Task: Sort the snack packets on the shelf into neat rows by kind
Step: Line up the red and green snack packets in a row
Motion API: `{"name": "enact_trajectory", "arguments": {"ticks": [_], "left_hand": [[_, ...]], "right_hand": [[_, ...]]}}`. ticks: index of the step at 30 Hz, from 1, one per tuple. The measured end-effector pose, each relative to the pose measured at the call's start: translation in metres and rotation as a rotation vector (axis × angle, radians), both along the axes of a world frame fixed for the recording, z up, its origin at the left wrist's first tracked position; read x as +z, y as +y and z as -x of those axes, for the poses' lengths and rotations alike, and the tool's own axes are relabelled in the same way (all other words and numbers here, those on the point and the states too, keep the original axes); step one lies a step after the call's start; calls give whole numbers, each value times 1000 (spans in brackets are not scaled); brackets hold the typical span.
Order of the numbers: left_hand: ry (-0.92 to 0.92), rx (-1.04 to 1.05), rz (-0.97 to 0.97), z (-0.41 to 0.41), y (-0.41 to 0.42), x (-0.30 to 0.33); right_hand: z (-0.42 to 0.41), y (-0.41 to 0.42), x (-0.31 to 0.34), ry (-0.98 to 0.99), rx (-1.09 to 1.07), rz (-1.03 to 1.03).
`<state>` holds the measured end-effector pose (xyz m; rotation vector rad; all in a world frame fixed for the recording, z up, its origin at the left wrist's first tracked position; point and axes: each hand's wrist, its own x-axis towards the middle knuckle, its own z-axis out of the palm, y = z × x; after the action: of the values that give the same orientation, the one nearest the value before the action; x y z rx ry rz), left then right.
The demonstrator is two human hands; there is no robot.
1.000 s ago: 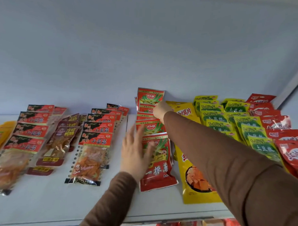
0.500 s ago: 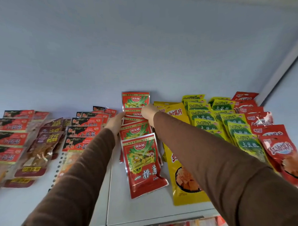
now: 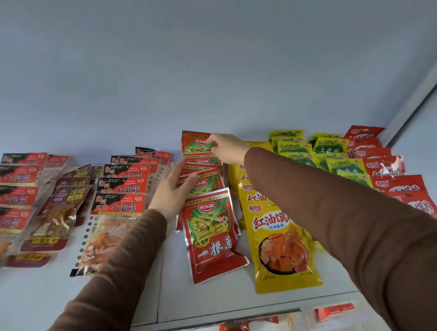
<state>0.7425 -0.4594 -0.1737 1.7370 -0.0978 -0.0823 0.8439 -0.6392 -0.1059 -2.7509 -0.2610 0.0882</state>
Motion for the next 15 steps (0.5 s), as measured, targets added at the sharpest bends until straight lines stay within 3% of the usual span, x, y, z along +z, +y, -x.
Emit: {"name": "enact_trajectory", "arguments": {"ticks": [4, 11, 15], "left_hand": [[52, 49, -1, 3, -3, 0], [60, 25, -13, 12, 4, 1], [-131, 188, -391, 21, 21, -5]], "right_hand": [[-5, 8, -10, 39, 43, 191], [-11, 2, -7, -94, -8, 90], [-1, -7, -6, -249, 83, -22]]}}
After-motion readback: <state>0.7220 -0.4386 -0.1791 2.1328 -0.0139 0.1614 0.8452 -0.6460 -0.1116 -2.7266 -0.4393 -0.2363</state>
